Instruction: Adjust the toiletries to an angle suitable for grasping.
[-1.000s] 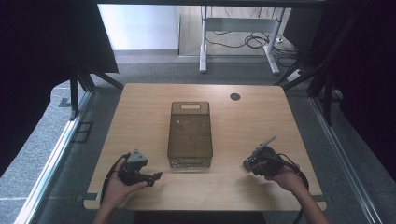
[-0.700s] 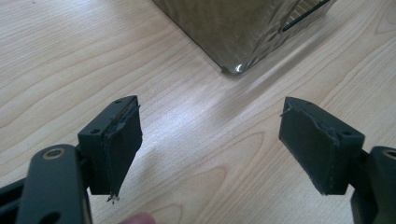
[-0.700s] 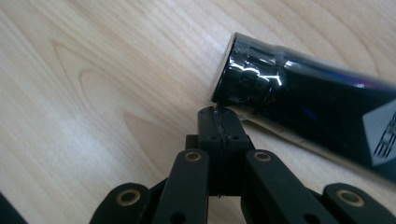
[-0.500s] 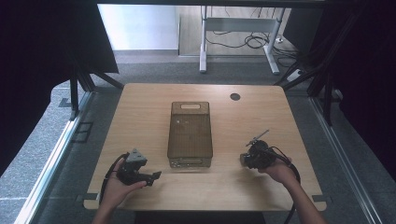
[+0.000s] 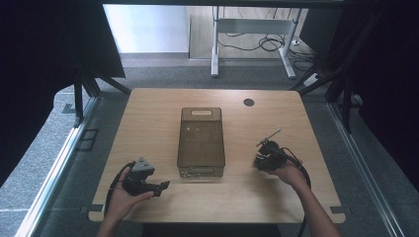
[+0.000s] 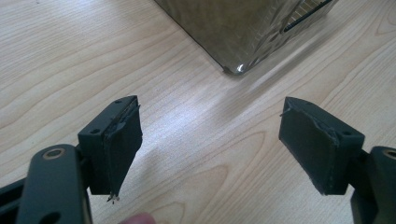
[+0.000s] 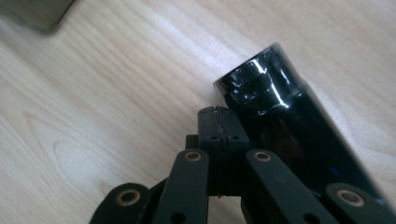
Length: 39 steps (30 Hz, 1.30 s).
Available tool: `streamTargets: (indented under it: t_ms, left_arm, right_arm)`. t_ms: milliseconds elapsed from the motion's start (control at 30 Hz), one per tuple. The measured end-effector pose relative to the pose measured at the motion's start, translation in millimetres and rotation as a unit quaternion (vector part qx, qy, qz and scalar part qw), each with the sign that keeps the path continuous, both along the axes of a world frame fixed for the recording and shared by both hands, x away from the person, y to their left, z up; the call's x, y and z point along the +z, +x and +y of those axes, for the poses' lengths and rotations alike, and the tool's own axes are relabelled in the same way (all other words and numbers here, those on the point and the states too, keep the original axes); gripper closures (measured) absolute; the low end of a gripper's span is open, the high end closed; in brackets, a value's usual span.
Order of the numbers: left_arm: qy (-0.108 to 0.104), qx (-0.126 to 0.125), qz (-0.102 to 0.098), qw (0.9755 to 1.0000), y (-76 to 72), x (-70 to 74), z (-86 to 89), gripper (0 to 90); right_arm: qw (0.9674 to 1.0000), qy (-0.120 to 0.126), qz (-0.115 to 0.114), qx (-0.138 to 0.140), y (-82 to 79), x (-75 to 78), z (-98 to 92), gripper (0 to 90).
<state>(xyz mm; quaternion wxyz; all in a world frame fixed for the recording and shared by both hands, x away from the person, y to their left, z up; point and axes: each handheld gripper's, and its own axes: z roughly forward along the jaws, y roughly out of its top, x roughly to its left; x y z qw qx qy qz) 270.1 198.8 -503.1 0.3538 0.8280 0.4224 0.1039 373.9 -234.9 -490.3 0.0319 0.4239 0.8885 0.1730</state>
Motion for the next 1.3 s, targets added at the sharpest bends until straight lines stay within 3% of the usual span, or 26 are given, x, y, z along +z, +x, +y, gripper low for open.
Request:
streamTargets:
  t_ms: [467,867,967,1133,1300]
  left_arm:
    - [0.003,-0.003,0.002,1.0,0.2,-1.1,-1.3,21.6]
    - [0.002,-0.003,0.003,1.0,0.2,-1.4,-1.7,21.6]
    - [0.003,-0.002,0.002,1.0,0.0,-1.3,-1.8,21.6]
    - [0.003,-0.002,0.004,1.0,0.2,-2.1,-1.6,21.6]
    - [0.002,-0.001,0.003,1.0,0.3,-2.1,-0.5,21.6]
  right_arm:
    - [0.9992,0.02,-0.009,-0.034,18.2,-1.5,-4.6,90.0]
    - [0.997,0.061,-0.023,-0.042,12.3,15.4,-11.2,88.4]
    - [0.9981,0.047,-0.024,-0.031,13.0,12.6,-5.5,88.4]
    - [0.9982,0.045,-0.028,-0.026,15.9,8.2,4.5,88.4]
    - [0.9981,0.035,-0.036,-0.037,20.9,7.5,6.4,88.4]
